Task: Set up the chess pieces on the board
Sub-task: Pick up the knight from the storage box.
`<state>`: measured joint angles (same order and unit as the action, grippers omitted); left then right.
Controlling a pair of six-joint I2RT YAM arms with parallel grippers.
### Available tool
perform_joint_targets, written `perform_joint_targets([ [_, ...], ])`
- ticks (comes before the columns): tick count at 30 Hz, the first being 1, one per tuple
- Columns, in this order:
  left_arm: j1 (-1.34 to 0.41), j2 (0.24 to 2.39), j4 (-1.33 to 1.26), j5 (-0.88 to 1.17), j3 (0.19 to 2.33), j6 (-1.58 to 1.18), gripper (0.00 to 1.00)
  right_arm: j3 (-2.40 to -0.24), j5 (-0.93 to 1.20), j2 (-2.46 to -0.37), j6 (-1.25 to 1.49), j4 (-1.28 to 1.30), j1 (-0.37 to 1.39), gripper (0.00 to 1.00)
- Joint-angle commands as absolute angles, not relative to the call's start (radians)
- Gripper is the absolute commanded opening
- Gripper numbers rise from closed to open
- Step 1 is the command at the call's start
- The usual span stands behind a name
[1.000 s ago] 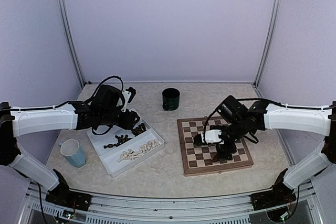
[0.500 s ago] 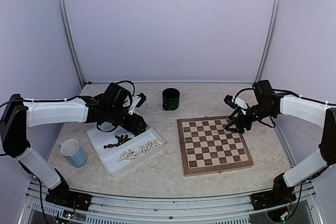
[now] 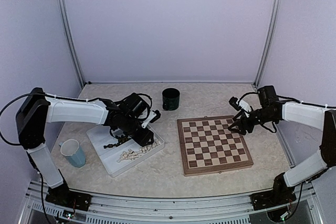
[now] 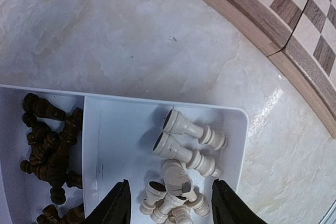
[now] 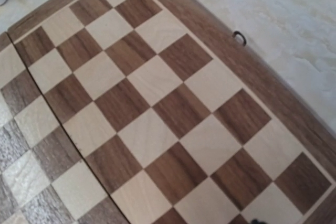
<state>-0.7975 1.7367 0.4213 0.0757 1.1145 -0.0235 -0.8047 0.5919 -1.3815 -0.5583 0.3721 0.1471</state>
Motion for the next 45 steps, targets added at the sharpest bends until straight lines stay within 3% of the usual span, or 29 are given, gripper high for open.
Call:
perform_joint_targets([
  [1, -0.801, 1.773, 0.48, 0.017, 1.158, -0.021, 0.52, -0.786, 0.607, -1.358, -0.555, 0.342, 0.137, 0.67],
  [10, -0.81, 1.806, 0.489, 0.043, 1.164, -0.017, 0.46, -0.781, 0.609, -1.356, -0.561, 0.338, 0.137, 0.67],
  [17, -0.81, 1.821, 0.469, 0.05, 1.168, -0.017, 0.34, -0.772, 0.608, -1.348, -0.561, 0.333, 0.137, 0.67],
  [27, -0.811, 1.775, 0.446, 0.066, 1.158, -0.014, 0.09, -0.765, 0.605, -1.348, -0.564, 0.324, 0.137, 0.67],
  [36, -0.837, 1.607, 0.521, 0.013, 1.196, -0.027, 0.04, -0.761, 0.616, -1.345, -0.567, 0.318, 0.137, 0.67],
  [45, -1.011, 1.611, 0.588, 0.082, 1.288, -0.003, 0.04, -0.762, 0.606, -1.352, -0.585, 0.318, 0.137, 0.67],
])
